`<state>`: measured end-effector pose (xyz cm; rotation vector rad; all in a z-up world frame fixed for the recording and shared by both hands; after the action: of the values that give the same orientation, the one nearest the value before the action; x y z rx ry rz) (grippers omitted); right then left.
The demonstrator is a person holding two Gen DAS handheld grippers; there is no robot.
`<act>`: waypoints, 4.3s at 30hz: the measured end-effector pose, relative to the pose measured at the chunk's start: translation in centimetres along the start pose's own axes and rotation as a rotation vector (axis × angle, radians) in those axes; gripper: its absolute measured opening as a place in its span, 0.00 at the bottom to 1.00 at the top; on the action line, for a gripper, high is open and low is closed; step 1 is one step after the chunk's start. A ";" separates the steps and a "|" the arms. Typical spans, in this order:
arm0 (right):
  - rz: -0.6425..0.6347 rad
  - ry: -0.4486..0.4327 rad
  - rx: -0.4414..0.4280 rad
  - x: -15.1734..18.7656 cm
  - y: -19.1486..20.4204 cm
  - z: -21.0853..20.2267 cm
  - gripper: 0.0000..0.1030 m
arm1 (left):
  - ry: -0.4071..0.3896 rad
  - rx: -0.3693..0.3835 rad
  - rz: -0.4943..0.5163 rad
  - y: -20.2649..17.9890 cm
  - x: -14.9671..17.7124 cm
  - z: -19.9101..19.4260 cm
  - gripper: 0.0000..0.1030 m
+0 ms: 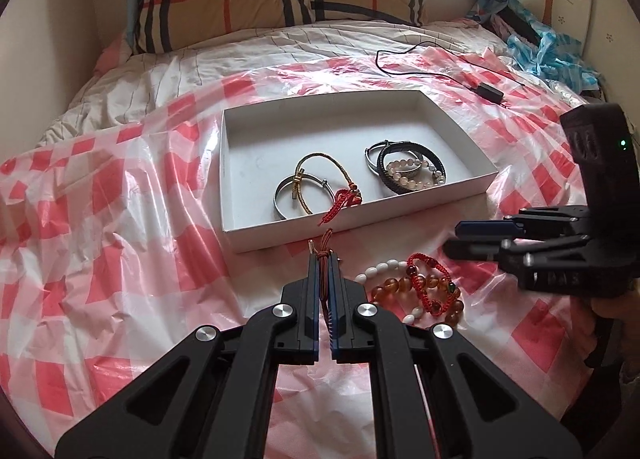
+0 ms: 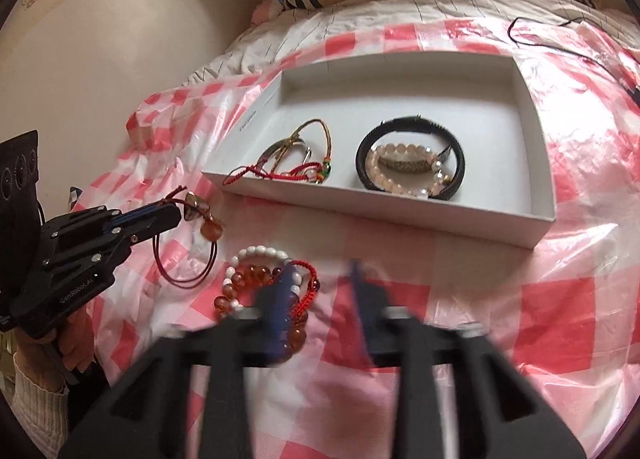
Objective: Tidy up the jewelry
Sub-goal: 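Lift both held bracelets off the bed toward the white box, then lower both bracelets into the white box and open both tools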
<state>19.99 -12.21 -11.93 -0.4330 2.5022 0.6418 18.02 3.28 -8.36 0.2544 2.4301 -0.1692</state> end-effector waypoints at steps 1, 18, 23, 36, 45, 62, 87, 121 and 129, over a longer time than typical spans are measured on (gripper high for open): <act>-0.009 0.000 -0.001 0.0 0.2 0.1 0.56 | -0.001 0.001 0.000 -0.1 0.0 0.0 0.04; 0.014 0.000 -0.095 0.2 0.5 0.4 0.12 | -0.019 0.041 -0.024 -0.2 -0.5 -0.5 0.04; 0.065 -0.043 -0.171 -0.3 0.0 -0.7 0.12 | -0.039 0.062 -0.031 -0.3 -0.8 -0.9 0.04; 0.036 0.067 -0.007 0.7 -1.5 0.3 0.18 | -0.034 0.065 -0.016 -0.9 -0.9 -0.7 0.04; 0.086 0.064 -0.026 0.1 -2.2 1.6 0.49 | -0.036 0.068 -0.014 -1.2 -1.0 -0.6 0.04; 0.133 -0.036 -0.130 -0.7 -2.2 -1.0 0.05 | -0.037 0.070 -0.013 -1.7 -1.2 -0.5 0.04; 0.090 -0.166 -0.192 -2.2 -1.1 -2.9 0.07 | -0.058 0.106 -0.050 -1.6 -1.9 -0.6 0.04; -0.183 -0.079 0.100 -4.2 1.5 1.4 0.57 | -0.042 -0.018 -0.428 5.4 -3.8 3.8 0.21; -0.232 -0.066 0.002 -4.5 2.8 3.2 0.57 | -0.051 -0.019 -0.428 5.6 -3.6 2.9 0.31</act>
<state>23.76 -7.42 -10.89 -0.6780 2.3449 0.5524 23.82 7.69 -8.54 -0.2800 2.4037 -0.3366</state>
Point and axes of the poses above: each gripper's, at about its wrist camera, not at the fingertips, and z roughly the way its jaws point, y to its left, x to its underside, the point moved 4 cm from there along z, roughly the way its jaws point, and after that the axes turned 4 degrees about -z, right-handed, at the moved point
